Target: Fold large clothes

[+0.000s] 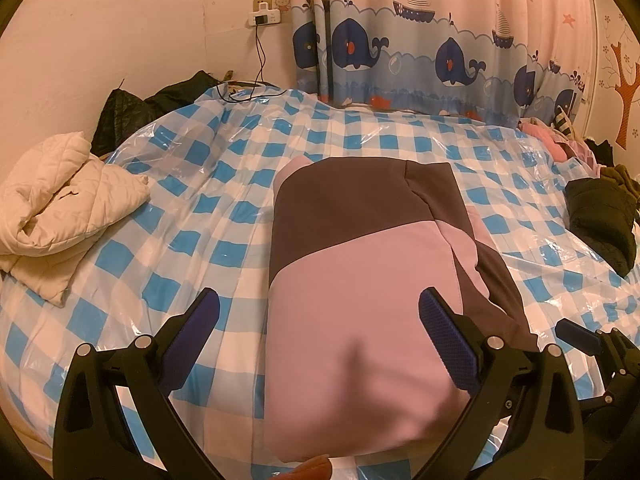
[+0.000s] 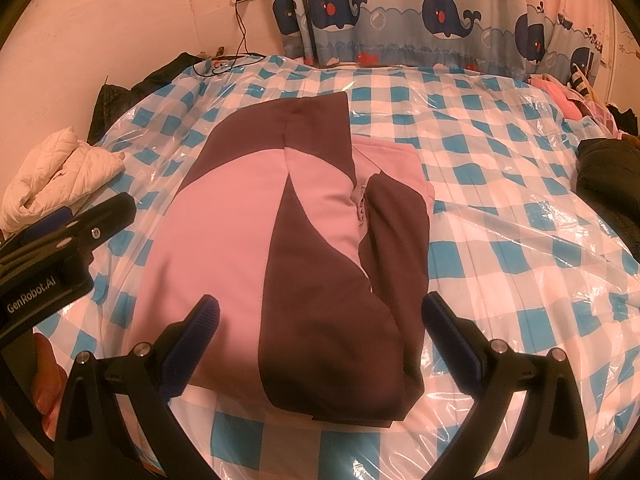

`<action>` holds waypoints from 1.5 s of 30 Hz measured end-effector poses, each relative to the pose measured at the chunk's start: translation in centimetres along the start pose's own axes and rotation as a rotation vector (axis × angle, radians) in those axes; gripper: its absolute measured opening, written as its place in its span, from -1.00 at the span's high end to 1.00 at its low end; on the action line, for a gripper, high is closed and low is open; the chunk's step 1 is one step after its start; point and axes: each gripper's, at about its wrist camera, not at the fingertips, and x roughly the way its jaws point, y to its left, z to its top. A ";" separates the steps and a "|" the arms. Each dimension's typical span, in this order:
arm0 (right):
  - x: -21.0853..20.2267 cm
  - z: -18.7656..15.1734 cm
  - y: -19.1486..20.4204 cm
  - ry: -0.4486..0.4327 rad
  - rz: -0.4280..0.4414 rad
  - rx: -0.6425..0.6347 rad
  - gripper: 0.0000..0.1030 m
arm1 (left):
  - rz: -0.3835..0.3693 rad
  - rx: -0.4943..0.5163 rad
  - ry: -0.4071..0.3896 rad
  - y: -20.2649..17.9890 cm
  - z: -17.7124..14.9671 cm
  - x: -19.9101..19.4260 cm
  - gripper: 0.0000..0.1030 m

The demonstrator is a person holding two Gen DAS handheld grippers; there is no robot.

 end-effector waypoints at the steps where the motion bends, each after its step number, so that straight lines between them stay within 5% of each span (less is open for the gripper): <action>1: 0.0 0.0 0.1 0.000 0.000 0.000 -0.87 | 0.000 0.000 0.000 -0.1 0.0 0.0 -0.85; 29: 0.1 0.3 0.2 -0.001 0.002 0.002 -0.87 | -0.011 -0.009 0.019 -0.9 -0.1 0.7 -0.85; 37: 0.1 0.2 0.2 0.000 0.004 0.003 -0.87 | -0.228 -0.164 0.134 1.4 -0.7 3.4 -0.85; 40: 0.0 0.2 0.3 -0.001 0.003 0.004 -0.87 | -0.201 -0.185 0.074 2.0 -0.9 2.8 -0.85; 45: 0.0 0.3 0.3 -0.003 0.003 0.006 -0.87 | -0.086 -0.076 0.006 0.7 -1.1 1.8 -0.83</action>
